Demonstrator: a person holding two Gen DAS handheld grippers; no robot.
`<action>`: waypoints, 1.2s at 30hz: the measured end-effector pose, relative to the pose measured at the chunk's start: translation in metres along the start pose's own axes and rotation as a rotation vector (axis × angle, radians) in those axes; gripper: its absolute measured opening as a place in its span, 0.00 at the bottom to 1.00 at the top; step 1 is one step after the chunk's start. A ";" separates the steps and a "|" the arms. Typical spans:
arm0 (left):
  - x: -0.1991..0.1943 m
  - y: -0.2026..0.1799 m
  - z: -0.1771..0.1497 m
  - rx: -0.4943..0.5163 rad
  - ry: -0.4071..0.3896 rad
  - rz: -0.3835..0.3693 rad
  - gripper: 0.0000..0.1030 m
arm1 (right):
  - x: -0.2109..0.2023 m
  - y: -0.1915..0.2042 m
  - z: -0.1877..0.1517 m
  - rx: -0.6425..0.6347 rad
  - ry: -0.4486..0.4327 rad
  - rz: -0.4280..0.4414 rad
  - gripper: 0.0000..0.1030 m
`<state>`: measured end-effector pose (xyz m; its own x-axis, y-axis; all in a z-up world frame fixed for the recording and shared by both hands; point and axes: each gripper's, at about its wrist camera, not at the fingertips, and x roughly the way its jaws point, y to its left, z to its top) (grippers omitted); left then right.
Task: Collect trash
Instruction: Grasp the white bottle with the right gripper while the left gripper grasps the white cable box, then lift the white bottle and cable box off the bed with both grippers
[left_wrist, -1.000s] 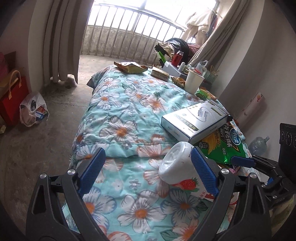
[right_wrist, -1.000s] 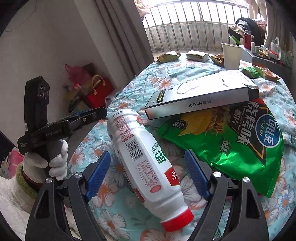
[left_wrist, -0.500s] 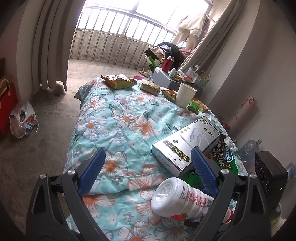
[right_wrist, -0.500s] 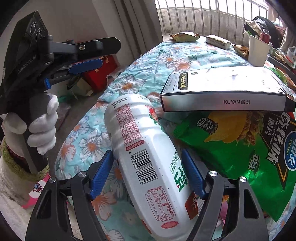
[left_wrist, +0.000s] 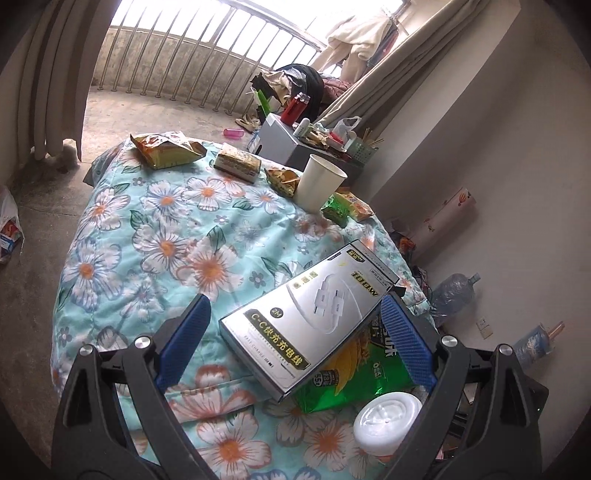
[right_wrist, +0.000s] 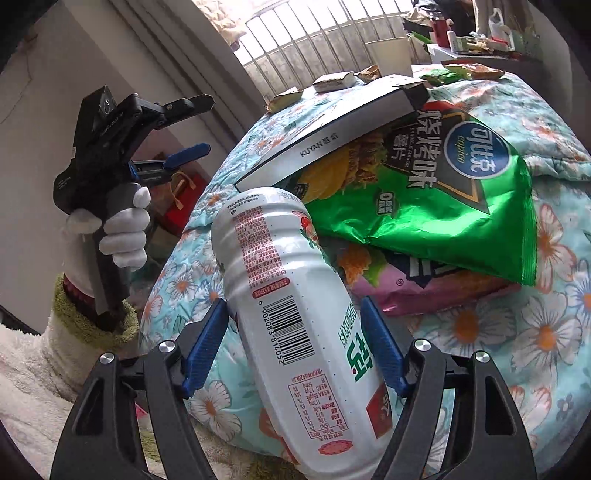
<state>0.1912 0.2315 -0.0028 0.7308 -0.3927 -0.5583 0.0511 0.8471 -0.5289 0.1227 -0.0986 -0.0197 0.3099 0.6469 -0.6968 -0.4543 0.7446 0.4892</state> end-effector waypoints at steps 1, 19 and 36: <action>0.012 -0.002 0.009 -0.007 0.015 0.012 0.86 | -0.008 -0.010 -0.001 0.037 -0.021 -0.005 0.69; 0.085 -0.023 -0.002 -0.114 0.362 -0.142 0.86 | -0.052 -0.096 -0.006 0.325 -0.184 -0.050 0.66; 0.097 -0.114 -0.066 0.597 0.343 0.260 0.86 | -0.042 -0.103 -0.007 0.362 -0.150 -0.079 0.66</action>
<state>0.2109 0.0733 -0.0389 0.5210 -0.1592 -0.8386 0.3384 0.9405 0.0318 0.1507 -0.2030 -0.0446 0.4625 0.5824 -0.6685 -0.1085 0.7855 0.6093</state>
